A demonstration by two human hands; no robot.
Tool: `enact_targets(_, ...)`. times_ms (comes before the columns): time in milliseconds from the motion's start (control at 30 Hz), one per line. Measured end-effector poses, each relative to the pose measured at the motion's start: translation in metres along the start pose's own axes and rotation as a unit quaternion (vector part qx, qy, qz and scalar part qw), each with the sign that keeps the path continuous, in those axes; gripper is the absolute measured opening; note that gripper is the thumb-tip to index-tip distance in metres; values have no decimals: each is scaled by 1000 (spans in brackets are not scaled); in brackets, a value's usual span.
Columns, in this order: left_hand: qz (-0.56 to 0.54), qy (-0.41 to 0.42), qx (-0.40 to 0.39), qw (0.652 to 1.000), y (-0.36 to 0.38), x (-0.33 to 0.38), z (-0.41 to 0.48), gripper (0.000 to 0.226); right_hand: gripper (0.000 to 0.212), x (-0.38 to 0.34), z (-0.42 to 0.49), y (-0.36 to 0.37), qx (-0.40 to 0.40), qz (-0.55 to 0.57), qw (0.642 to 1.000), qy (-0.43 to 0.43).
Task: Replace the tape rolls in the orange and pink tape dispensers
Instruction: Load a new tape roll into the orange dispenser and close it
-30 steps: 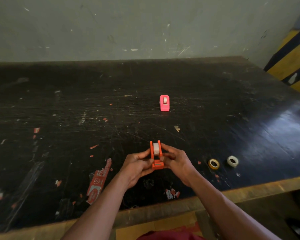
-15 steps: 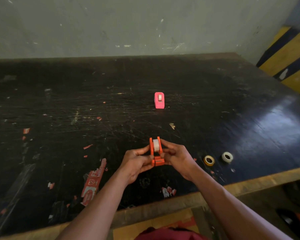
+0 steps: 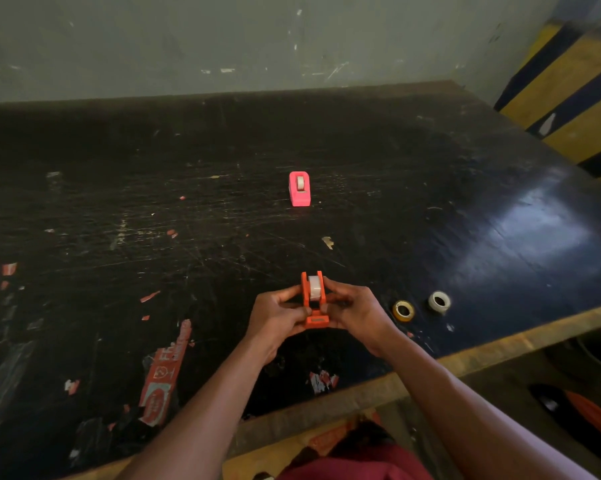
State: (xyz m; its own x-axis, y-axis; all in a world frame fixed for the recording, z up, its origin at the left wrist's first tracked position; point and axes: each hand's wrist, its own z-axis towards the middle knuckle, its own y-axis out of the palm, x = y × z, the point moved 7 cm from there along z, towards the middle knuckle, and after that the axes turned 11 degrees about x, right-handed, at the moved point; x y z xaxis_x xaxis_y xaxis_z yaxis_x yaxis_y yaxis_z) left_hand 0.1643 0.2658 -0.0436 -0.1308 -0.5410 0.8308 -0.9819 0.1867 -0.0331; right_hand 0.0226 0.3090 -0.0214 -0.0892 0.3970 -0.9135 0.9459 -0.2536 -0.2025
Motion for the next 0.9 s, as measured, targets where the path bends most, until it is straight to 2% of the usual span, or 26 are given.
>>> enact_targets(233,99,49,6,994,44,30,48,78,53,0,57,-34,22,-37,999,2)
enact_targets(467,160,40,20,986,115,63,113,68,51,3,147,-94,61,-131,989,-11)
enact_targets(600,168,38,24,985,152,81,150,70,53,-1,192,-124,64,-147,987,-22)
enact_targets(733,192,52,62,978,166,104,188,72,53,-16,238,-135,48,-162,985,-42)
enact_targets(900,214,82,100,968,166,146,231,64,53,-44,291,-130,40,-144,987,-51)
